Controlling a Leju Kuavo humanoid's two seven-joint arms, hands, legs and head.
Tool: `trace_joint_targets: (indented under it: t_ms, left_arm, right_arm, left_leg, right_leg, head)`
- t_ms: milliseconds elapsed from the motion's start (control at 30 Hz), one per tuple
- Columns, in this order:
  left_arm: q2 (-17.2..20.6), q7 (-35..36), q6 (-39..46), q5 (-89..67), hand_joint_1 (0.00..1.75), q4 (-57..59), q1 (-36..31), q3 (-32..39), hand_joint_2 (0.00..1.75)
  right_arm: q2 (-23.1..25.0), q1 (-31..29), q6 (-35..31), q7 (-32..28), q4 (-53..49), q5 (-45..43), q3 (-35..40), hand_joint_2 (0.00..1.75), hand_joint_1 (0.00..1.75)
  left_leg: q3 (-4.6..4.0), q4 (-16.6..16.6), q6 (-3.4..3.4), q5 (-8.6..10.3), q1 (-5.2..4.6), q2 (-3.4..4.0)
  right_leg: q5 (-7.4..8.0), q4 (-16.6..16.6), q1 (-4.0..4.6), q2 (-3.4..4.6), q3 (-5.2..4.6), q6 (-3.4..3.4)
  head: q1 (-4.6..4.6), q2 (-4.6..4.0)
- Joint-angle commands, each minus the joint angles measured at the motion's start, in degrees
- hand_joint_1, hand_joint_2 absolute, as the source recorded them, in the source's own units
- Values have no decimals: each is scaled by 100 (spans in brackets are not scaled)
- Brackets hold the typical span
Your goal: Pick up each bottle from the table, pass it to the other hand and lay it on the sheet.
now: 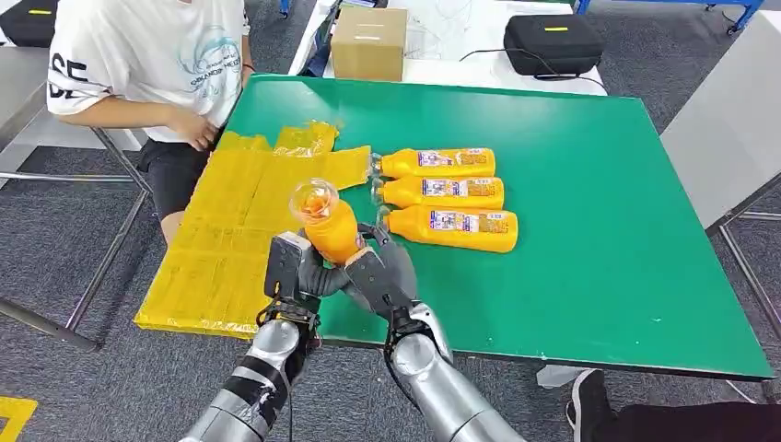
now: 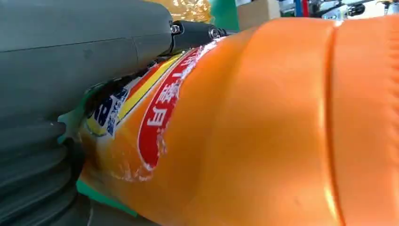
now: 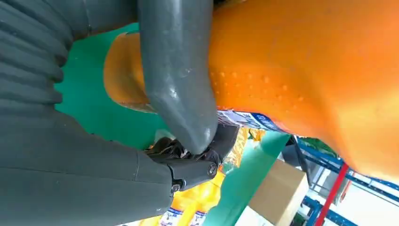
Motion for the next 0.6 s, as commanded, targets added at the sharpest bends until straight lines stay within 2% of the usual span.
trace_joint_targets:
  t_ms: [33, 367, 467, 500, 600]
  left_arm:
    - [54, -94, -73, 245, 175, 380, -222, 268, 175]
    - [345, -236, 180, 267, 175, 15, -265, 614, 175]
    - [541, -327, 602, -149, 175, -19, -368, 691, 175]
    - [672, -379, 1045, -589, 175, 25, -467, 693, 175]
    - [828, -397, 1327, -1083, 175, 107, -608, 740, 175]
  right_arm:
    - [-142, -177, -146, -129, 305, -190, 98, 175, 0]
    - [-381, 139, -488, -264, -674, -450, -218, 175, 0]
    - [-511, 317, -555, -276, -1215, -519, -323, 175, 0]
    - [-571, 363, -579, -276, -1421, -547, -396, 175, 0]
    - [-643, 404, -566, -242, -1632, -540, -493, 175, 0]
  left_leg:
    - [19, -4, -5, -6, 4, 1]
    - [26, -3, -8, -10, 5, -2]
    - [7, -3, -5, -2, 4, -1]
    - [15, 0, -7, -6, 5, 0]
    - [17, -1, -7, -6, 5, -4]
  right_leg:
    - [-6, -4, 4, 0, 18, -7]
    - [-11, -2, 5, -3, 26, -10]
    - [-2, -2, 4, -1, 7, -6]
    - [-7, 1, 5, -1, 14, -9]
    - [-8, 2, 5, -5, 15, -10]
  head:
    - [2, 0]
    - [0, 0]
    - [0, 0]
    - [0, 0]
    - [0, 0]
